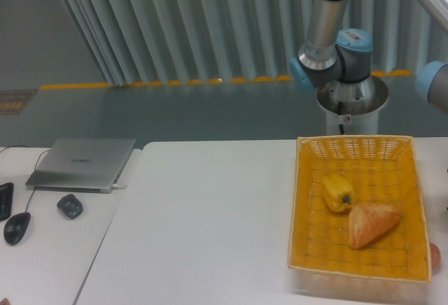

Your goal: Place the red pepper on the table

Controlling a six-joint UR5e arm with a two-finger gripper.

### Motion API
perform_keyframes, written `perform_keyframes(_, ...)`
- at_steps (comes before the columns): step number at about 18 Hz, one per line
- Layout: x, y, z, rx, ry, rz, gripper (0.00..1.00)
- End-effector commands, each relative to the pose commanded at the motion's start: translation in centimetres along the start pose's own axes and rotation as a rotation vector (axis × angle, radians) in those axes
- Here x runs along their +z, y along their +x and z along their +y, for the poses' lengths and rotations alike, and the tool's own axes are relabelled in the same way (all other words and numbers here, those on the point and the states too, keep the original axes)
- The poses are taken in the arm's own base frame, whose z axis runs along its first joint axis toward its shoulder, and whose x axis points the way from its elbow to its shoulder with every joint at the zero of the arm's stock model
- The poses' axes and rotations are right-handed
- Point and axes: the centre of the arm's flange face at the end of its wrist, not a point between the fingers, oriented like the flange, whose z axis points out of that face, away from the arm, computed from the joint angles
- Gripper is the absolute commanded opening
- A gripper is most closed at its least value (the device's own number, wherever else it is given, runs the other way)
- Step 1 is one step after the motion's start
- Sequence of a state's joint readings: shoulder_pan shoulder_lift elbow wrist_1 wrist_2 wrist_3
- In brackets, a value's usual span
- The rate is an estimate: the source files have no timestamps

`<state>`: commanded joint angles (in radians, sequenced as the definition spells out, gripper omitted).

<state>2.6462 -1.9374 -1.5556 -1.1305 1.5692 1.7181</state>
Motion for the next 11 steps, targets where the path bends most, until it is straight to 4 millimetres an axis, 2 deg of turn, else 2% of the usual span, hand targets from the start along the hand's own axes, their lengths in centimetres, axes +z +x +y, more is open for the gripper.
perform_keyframes(5,-1.0,0.3,-2.4,0.044,-0.076,-0.005,1.0)
perform_keyframes(9,-3.0,1.2,-3.1,0.054,-0.075,-0.015,1.0)
perform_keyframes(11,-3.2,1.4,-3.6,0.056,-0.066,-0.008,1.0)
